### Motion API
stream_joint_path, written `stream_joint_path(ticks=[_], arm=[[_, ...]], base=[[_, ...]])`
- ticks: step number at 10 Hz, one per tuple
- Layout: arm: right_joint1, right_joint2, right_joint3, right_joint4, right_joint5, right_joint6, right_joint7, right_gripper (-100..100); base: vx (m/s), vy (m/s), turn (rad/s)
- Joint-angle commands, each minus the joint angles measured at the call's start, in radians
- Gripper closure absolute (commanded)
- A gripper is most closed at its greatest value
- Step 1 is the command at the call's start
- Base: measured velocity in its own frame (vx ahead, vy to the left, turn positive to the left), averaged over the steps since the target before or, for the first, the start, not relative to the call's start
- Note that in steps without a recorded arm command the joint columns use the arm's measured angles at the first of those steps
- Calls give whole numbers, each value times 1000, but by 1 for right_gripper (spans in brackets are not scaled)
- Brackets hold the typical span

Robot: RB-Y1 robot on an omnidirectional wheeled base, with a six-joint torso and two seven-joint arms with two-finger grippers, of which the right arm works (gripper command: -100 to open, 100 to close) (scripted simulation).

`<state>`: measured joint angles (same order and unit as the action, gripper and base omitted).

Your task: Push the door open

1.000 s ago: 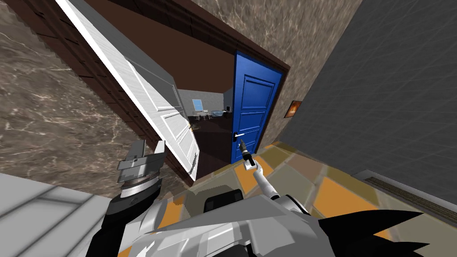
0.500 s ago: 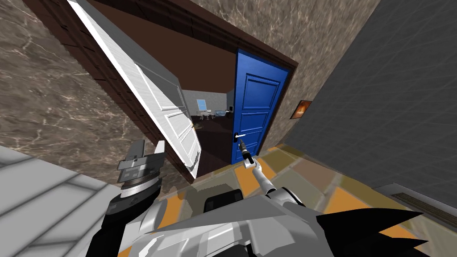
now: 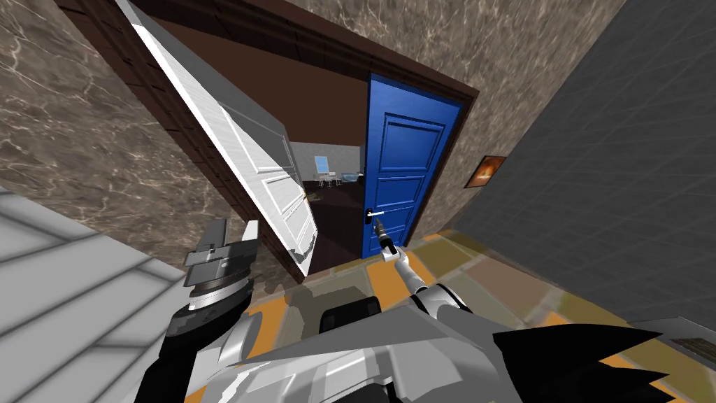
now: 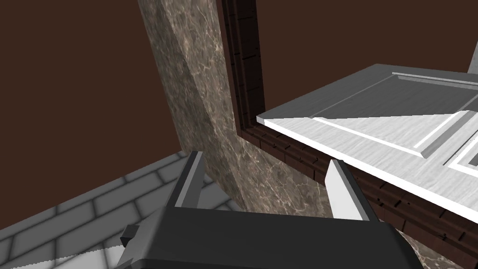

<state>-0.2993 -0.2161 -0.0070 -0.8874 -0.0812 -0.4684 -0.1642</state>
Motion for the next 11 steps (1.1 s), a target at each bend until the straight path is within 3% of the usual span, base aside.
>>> stream_joint_path(ticks=[1,9,11], arm=[[-19,-4,0,31,-2,1,0,-100],[-132,-29,0,215,-12,-5,-5,-100],[-125,-27,-3,207,-12,-9,-3,-100]], base=[[-21,-95,92],[-43,-129,112],[46,-50,26]])
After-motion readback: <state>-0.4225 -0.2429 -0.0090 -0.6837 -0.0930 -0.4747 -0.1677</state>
